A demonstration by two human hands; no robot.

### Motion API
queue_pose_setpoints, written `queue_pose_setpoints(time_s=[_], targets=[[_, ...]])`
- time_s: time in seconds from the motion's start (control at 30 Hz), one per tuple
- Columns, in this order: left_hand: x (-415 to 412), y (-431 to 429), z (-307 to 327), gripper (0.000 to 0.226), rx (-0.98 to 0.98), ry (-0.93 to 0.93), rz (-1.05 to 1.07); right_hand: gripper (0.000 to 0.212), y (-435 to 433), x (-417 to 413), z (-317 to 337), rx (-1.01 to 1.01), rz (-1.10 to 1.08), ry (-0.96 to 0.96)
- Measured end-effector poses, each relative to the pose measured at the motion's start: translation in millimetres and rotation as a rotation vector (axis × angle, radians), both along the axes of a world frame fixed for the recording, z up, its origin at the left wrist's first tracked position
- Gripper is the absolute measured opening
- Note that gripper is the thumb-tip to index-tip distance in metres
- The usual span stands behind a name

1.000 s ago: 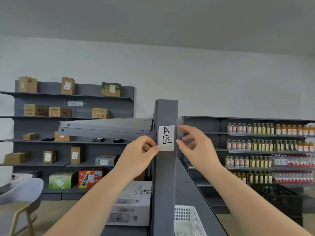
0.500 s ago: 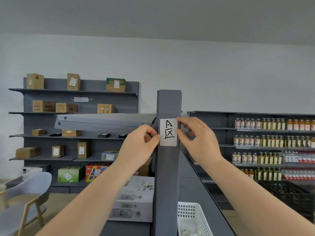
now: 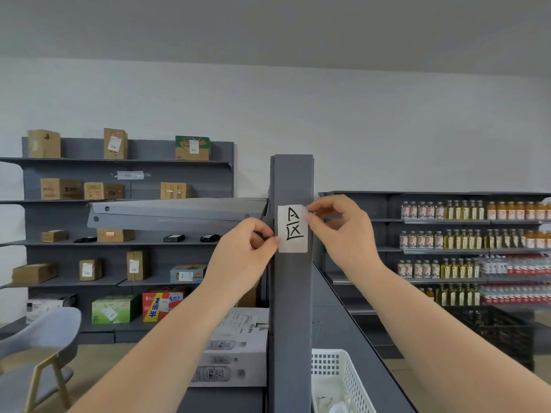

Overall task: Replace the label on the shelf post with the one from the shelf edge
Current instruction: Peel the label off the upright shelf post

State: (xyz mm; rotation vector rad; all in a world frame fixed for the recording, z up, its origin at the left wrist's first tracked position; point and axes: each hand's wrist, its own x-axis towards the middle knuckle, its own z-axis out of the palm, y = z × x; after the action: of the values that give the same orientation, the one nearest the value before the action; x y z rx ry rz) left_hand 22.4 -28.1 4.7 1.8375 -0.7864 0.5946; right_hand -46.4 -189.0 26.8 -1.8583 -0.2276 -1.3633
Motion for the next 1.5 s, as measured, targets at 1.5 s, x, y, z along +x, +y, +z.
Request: queue_pose_setpoints(time_s=[1.5], targets=[[-43.4, 11.8, 5.6, 0.012, -0.028, 0.090, -0.159, 0.015, 23.0, -46.2, 5.4, 0.105, -0.029, 0.164]])
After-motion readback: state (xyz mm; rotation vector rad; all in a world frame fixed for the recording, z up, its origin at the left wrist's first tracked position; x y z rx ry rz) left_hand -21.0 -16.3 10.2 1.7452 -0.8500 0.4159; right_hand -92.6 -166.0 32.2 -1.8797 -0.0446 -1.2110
